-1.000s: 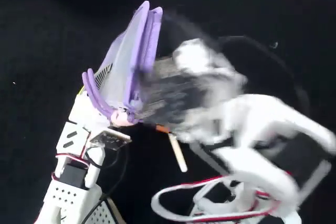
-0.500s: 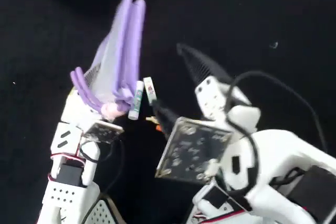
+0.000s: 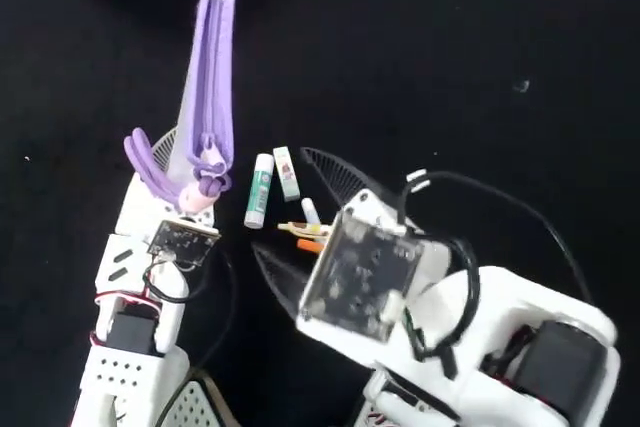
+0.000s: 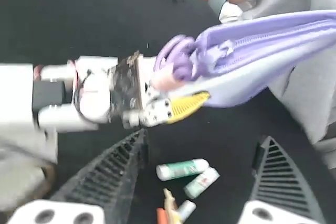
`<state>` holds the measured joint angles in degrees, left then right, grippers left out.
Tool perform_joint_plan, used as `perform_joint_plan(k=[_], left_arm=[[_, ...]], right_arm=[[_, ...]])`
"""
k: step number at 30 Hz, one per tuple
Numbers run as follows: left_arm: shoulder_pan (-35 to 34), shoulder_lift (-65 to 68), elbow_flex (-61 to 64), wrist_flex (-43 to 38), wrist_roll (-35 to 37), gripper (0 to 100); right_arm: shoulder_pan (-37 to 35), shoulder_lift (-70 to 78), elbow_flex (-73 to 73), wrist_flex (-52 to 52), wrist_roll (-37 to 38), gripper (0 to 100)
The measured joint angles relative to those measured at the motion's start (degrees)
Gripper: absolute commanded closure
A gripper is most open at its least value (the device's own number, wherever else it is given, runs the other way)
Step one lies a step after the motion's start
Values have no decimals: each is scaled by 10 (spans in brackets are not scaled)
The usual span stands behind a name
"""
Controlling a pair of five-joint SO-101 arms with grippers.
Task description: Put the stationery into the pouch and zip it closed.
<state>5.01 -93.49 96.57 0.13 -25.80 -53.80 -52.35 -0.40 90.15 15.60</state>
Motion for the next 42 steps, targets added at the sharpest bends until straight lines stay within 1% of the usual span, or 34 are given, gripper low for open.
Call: perform_joint_plan(k=[3, 7, 11, 14, 20, 24, 31, 37, 42], left_arm=[[4, 0, 0, 0, 1, 970], [23, 0, 0, 0, 2, 970], [36, 0, 0, 2, 6, 970], [37, -2, 0, 2, 7, 970], [39, 0, 1, 2, 3, 970], [41, 0, 1, 2, 2, 970], [39, 0, 1, 2, 2, 970], [39, 0, 1, 2, 2, 970], [39, 0, 1, 2, 2, 970]], right_arm=[[1, -11, 63, -40, -47, 671], [1, -20, 191, -126, -97, 670], [1, -60, 283, -225, -120, 670], [2, -92, 307, -273, -125, 670], [2, -153, 307, -299, -127, 670], [30, -162, 307, -300, -128, 670], [18, -167, 349, -351, -130, 670], [4, -160, 369, -375, -171, 670], [4, -164, 369, -393, -177, 670]])
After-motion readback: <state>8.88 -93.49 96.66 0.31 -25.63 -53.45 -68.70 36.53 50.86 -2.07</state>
